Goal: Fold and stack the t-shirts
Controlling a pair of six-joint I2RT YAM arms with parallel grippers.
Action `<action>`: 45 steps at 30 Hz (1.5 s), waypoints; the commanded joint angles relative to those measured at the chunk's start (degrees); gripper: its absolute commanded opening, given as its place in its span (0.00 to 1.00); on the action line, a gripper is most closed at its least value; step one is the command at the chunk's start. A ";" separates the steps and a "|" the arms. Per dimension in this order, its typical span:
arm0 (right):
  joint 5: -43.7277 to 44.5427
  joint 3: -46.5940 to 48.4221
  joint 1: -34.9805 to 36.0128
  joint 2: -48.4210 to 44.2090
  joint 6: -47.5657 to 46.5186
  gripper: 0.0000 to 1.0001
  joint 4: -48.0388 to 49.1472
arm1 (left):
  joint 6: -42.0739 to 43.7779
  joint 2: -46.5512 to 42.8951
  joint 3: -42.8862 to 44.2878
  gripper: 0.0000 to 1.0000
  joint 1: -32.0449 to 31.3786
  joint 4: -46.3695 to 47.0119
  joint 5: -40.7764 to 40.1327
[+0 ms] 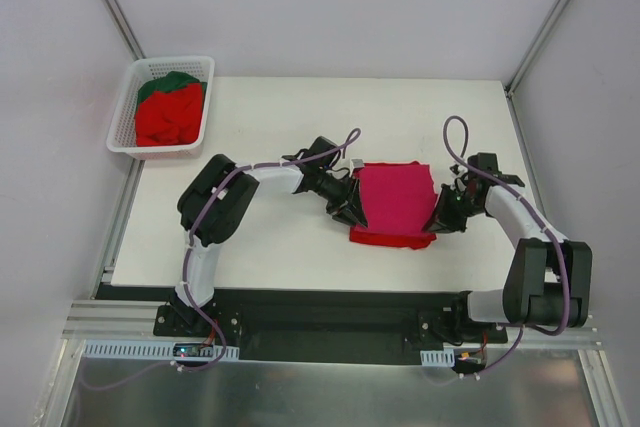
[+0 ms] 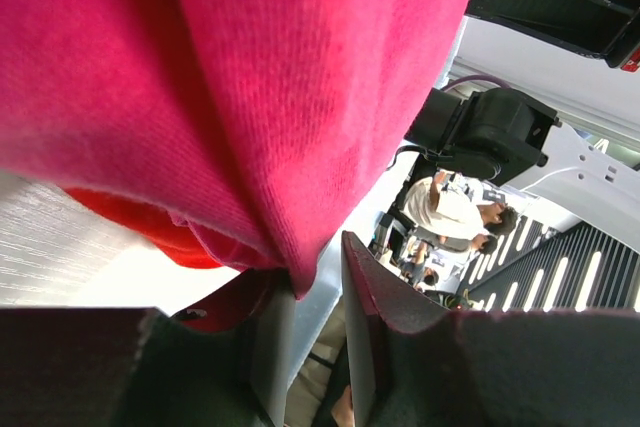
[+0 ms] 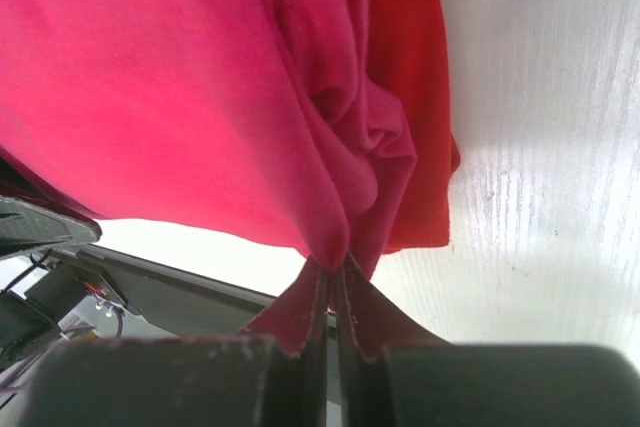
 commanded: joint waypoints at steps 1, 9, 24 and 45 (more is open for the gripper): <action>2.14 2.98 0.33 -2.61 -2.36 0.02 -4.52 | 0.33 -3.54 0.44 0.24 -0.42 0.11 1.10; 3.02 1.84 0.33 -1.56 -2.97 0.02 -5.49 | 0.33 -4.06 -1.05 0.24 -0.50 0.11 0.84; 4.86 0.78 0.42 -1.29 -2.97 0.13 -6.19 | 0.15 -3.53 -1.58 0.73 -1.74 -0.24 0.49; 7.33 17.04 8.15 1.60 0.20 0.96 0.13 | 11.31 -19.00 -11.52 0.99 15.93 -11.05 -8.48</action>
